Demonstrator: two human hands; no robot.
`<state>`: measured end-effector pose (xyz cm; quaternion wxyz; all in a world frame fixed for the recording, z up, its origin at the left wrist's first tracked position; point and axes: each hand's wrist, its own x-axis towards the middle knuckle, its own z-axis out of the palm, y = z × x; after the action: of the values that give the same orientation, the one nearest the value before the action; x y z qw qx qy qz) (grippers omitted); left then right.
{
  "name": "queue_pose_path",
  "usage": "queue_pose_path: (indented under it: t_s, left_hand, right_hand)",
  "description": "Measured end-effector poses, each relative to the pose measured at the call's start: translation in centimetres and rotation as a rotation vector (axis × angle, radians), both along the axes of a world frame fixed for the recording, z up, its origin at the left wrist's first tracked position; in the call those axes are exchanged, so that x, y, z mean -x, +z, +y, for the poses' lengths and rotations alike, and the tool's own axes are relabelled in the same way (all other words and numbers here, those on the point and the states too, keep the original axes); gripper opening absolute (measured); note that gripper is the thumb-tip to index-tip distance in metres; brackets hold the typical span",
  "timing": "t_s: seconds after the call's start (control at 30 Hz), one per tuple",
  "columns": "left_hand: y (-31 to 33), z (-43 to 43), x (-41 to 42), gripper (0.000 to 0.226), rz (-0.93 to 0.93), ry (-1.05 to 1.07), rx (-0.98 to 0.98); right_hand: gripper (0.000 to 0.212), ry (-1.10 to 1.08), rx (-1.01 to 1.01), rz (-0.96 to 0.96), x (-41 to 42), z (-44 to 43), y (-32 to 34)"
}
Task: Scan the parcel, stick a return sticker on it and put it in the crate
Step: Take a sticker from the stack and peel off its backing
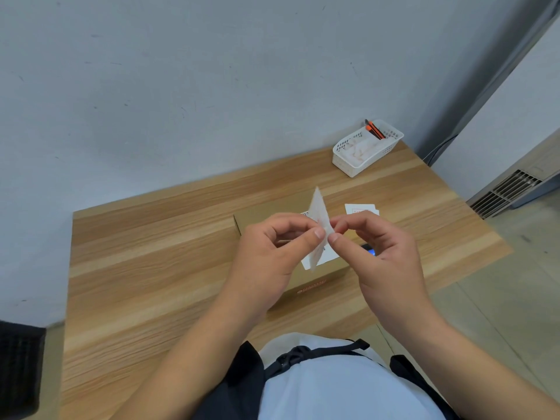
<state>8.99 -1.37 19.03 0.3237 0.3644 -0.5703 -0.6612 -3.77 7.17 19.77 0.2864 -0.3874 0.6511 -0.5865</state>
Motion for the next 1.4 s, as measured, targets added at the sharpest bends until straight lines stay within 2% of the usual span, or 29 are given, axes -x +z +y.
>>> queue_pose_path:
  t_s: [0.13, 0.23, 0.37, 0.67, 0.9, 1.03, 1.4]
  left_hand:
    - [-0.1, 0.0, 0.2, 0.005, -0.008, 0.017, -0.024]
    - [-0.2, -0.1, 0.2, 0.007, -0.016, 0.052, -0.029]
    - [-0.2, -0.3, 0.3, 0.006, -0.019, 0.111, -0.049]
    - [-0.4, -1.2, 1.7, 0.007, 0.007, 0.216, -0.095]
    - [-0.6, -1.6, 4.3, 0.005, -0.06, 0.282, -0.161]
    - [-0.8, -1.9, 6.2, 0.008, -0.05, 0.329, -0.205]
    - [-1.5, -3.1, 9.6, 0.009, -0.003, 0.574, -0.232]
  right_hand:
    - [0.006, -0.031, 0.029, -0.014, -0.1, -0.3, -0.3]
    - [0.015, -0.084, 0.021, -0.034, 0.7, -0.3, -0.7]
    - [0.004, -0.13, -0.023, -0.048, 1.7, -0.3, -1.2]
    - [0.011, -0.261, -0.078, -0.083, 4.7, -0.4, -1.3]
    - [0.008, -0.327, -0.116, -0.115, 8.5, -0.2, -2.3]
    - [0.023, -0.35, -0.105, -0.126, 11.2, -0.6, -2.3]
    - [0.017, -0.337, -0.171, -0.258, 18.9, -4.9, -3.7]
